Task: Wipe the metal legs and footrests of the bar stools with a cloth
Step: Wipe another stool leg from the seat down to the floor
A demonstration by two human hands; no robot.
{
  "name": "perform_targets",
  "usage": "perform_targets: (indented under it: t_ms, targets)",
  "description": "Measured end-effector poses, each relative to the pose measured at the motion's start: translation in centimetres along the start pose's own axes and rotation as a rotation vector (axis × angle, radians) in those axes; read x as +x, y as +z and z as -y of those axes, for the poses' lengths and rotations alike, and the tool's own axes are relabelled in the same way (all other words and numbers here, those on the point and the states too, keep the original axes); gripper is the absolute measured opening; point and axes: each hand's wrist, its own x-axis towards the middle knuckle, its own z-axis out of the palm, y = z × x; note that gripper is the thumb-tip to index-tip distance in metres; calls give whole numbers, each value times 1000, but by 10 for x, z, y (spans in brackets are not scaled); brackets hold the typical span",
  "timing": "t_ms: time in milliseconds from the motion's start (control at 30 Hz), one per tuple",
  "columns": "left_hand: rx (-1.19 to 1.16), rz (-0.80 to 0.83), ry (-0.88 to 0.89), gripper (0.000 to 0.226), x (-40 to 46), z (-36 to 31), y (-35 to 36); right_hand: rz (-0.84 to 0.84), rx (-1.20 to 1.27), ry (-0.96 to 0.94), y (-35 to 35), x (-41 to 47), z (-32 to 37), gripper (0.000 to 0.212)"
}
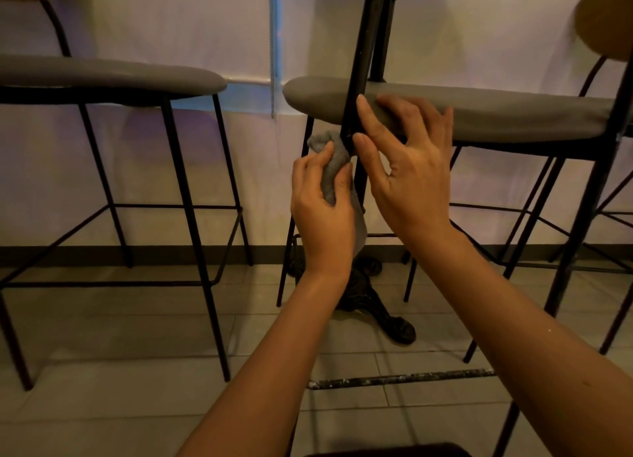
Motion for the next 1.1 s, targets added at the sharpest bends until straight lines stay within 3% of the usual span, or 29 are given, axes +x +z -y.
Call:
perform_targets:
  t_ms: [467, 667, 1100]
  targets:
    - [-4, 25, 39, 32, 6, -4, 3, -30, 40, 14, 1, 0, 2, 40]
    - [46, 39, 7, 27, -21, 16, -9, -15, 46, 30, 0, -1, 5, 42]
    - [37, 161, -80, 40, -37, 24, -28, 64, -84, -39, 6, -12, 0, 51]
